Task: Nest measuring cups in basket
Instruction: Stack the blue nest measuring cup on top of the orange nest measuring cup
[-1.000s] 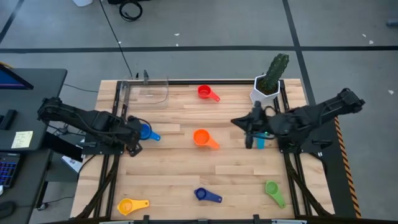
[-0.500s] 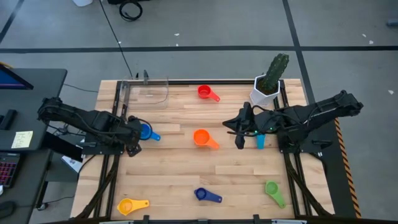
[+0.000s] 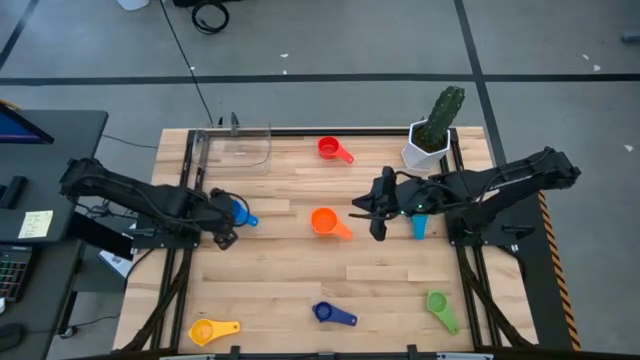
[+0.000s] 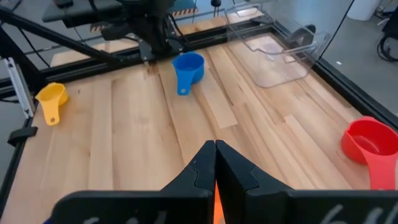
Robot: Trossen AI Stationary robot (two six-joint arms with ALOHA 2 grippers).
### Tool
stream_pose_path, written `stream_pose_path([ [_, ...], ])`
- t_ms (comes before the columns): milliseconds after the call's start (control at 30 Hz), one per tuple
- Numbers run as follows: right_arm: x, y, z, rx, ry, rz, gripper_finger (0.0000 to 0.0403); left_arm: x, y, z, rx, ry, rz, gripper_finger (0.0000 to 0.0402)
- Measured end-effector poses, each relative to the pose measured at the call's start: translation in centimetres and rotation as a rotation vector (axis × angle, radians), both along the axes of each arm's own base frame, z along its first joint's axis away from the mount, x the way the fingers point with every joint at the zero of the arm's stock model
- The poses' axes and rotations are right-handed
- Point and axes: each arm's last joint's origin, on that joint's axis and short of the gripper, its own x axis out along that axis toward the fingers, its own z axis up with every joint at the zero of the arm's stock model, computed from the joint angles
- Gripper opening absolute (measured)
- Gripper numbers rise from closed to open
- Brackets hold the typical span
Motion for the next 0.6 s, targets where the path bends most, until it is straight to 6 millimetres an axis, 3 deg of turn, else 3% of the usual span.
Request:
stream_pose_path([
  [367,0.18,-0.68,-0.02,0.035,0.004,0.026,0.0013,0.65,0.13,-0.33,0.024,-0.075,0.024,0.0038],
  [600,0.26,-1.03,-0.03,0.071,0.006,0.048,0.0013,0.24,0.84,-0.50,-0.009,-0.019,0.109,0.0039],
])
